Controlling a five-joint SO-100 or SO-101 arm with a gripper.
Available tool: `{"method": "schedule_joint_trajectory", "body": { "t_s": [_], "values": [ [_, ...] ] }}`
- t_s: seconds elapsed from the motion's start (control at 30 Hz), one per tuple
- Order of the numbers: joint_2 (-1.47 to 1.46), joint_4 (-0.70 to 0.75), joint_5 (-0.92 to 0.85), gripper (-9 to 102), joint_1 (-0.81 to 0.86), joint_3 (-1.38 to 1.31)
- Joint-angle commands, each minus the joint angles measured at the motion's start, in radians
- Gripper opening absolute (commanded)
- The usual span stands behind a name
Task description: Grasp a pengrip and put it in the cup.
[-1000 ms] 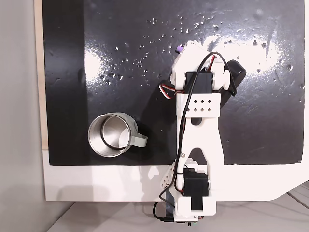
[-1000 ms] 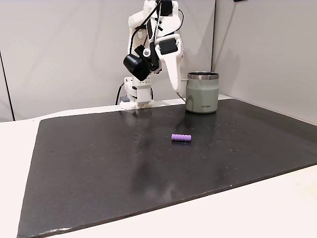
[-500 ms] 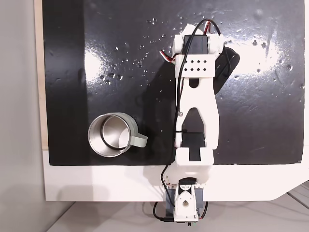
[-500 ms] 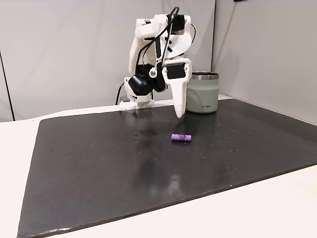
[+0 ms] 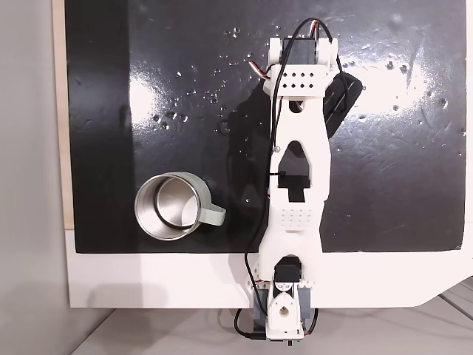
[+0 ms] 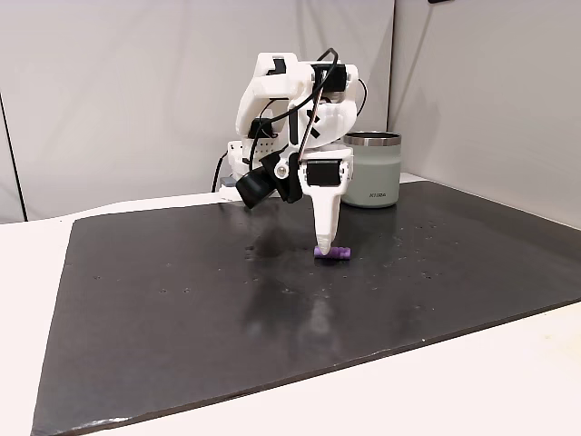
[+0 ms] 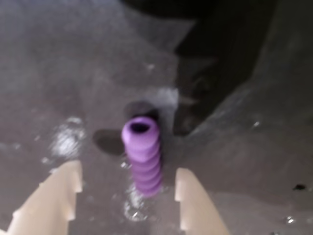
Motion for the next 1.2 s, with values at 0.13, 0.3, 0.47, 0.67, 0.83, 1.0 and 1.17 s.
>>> {"method": "schedule_joint_trajectory", "body": {
  "t_s": [0.13,0.3,0.47,0.67,0.83,1.0,1.17],
  "values": [
    [-0.114,0.086,-0.003,20,0.026,-0.232],
    [-0.158,0.092,-0.020,18,0.023,-0.273],
    [-0.213,0.104,-0.052,16,0.012,-0.330],
    [-0.256,0.138,-0.071,6,0.015,-0.357],
    [-0.221,0.158,-0.098,0,0.018,-0.357],
    [-0.038,0.178,-0.095,0,0.017,-0.250],
    [0.276,0.178,-0.104,0,0.003,-0.084]
  ]
}}
